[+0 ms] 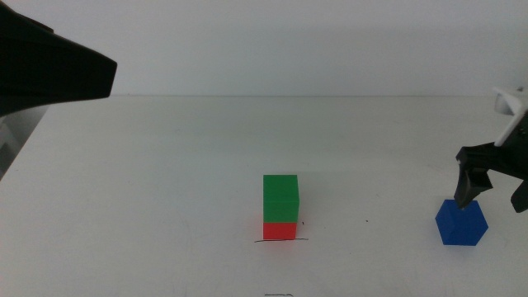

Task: Stack red cubes first, then green, then blue cubes in a specific spot.

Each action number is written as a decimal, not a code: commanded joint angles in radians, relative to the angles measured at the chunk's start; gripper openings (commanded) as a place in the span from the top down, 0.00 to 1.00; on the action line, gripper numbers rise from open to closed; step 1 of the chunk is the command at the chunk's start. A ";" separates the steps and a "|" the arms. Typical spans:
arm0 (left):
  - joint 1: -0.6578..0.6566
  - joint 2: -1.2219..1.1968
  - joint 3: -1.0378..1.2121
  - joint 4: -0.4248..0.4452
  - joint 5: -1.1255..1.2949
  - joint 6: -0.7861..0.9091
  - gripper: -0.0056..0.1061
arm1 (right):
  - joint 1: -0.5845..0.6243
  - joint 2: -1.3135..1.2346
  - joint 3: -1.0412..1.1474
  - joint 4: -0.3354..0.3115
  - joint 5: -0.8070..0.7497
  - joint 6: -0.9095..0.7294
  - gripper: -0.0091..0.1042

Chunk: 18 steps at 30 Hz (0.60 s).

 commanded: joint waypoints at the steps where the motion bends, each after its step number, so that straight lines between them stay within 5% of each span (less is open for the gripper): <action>1: 0.002 -0.002 -0.020 -0.051 -0.038 -0.002 0.11 | -0.003 0.003 -0.049 -0.039 -0.007 0.018 0.13; 18: 0.002 -0.002 -0.020 -0.051 -0.038 -0.002 0.11 | -0.003 0.132 -0.065 -0.076 -0.145 0.034 0.13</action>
